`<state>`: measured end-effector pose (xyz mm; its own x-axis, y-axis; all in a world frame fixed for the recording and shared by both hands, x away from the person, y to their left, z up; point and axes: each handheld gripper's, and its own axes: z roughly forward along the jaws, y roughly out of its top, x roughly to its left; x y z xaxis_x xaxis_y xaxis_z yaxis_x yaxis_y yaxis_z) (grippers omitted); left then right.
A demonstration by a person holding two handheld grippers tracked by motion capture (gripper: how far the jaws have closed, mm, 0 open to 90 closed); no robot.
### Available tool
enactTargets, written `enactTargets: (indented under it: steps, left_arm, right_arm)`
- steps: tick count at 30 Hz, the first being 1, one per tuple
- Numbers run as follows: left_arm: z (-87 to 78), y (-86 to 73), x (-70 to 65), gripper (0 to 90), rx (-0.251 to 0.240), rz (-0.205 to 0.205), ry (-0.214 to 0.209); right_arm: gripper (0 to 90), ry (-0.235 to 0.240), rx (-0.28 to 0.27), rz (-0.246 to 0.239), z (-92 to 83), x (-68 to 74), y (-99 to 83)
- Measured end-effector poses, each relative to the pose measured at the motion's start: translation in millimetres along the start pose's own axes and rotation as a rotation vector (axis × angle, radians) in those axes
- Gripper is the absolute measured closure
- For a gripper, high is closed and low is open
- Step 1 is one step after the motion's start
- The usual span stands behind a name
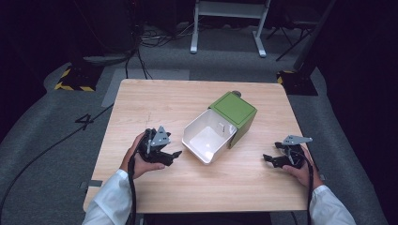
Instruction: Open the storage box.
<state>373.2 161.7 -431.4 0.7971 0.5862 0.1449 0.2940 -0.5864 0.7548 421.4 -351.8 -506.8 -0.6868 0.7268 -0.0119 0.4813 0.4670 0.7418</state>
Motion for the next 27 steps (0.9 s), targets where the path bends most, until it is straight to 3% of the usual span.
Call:
enactTargets:
  steps: [9,27]
  left_arm:
    - [-9.5,-33.3,13.7,22.2,0.075,-0.044,0.066]
    - [-20.2,-88.8,29.6,20.3,0.147,-0.190,0.115]
  right_arm:
    - [14.8,-0.002,0.000,0.002,-0.3,0.2,-0.2]
    - [15.0,-0.001,0.001,0.002,-0.8,0.0,-0.6]
